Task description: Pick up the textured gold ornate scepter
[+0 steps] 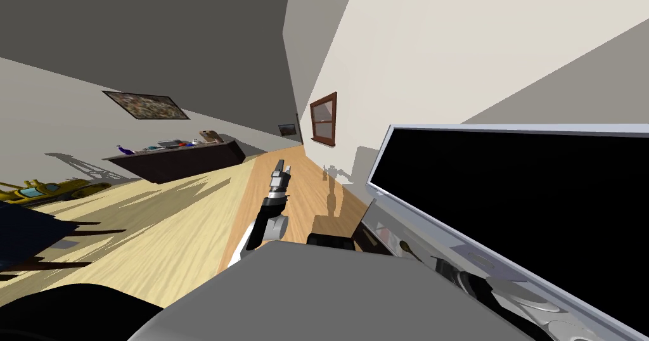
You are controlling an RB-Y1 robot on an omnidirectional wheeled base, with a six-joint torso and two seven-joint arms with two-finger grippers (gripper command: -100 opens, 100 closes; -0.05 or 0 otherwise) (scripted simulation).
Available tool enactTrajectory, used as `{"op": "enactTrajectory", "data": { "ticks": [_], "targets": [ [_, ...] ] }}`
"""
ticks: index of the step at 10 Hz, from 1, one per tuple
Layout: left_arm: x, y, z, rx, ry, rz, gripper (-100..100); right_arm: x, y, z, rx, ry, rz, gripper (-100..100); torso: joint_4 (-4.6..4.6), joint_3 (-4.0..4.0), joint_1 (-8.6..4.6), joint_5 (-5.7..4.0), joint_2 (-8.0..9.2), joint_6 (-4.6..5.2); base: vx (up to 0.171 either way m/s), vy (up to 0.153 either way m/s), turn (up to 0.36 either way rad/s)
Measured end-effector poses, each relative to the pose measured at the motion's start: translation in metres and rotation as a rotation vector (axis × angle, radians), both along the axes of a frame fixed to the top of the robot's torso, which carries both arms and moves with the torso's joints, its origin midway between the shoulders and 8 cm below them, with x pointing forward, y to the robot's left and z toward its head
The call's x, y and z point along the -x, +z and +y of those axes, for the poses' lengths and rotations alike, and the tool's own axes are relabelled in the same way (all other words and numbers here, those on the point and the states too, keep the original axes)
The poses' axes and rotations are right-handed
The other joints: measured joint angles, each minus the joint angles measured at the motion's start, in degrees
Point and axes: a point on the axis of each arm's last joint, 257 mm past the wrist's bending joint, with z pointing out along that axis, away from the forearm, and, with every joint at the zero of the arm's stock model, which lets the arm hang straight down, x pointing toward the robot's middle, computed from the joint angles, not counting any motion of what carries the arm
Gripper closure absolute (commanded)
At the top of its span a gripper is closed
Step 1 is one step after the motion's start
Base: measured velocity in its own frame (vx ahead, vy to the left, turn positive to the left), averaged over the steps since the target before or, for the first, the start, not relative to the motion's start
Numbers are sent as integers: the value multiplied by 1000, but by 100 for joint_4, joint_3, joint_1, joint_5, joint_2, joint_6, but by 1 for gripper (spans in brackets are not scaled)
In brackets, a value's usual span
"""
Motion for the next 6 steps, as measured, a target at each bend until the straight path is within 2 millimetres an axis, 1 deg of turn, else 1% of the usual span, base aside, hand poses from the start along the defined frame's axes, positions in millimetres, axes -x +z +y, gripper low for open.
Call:
{"op": "enactTrajectory", "data": {
  "ticks": [1,2,3,4,5,6],
  "targets": [
    [0,0,0,0,0,0,0,12,1,-11,22,-3,23,-100,0,0,4,2,0,0,47,-23,60],
    [0,0,0,0,0,0,0,28,0,-20,40,-5,54,-100,0,0,5,1,0,-1,1,-16,61],
    [0,0,0,0,0,0,0,52,-1,-23,58,14,105,-100,3,8,9,3,16,2,-9,-8,27],
    [0,0,0,0,0,0,0,59,-6,-20,57,6,112,-100,5,11,12,1,19,0,-5,-5,16],
    [0,0,0,0,0,0,0,63,-8,-21,59,16,120,-100,5,11,13,3,20,0,0,0,0],
    [0,0,0,0,0,0,0,68,-8,-27,71,9,130,-100,4,11,15,3,18,0,0,0,0]
  ]
}}
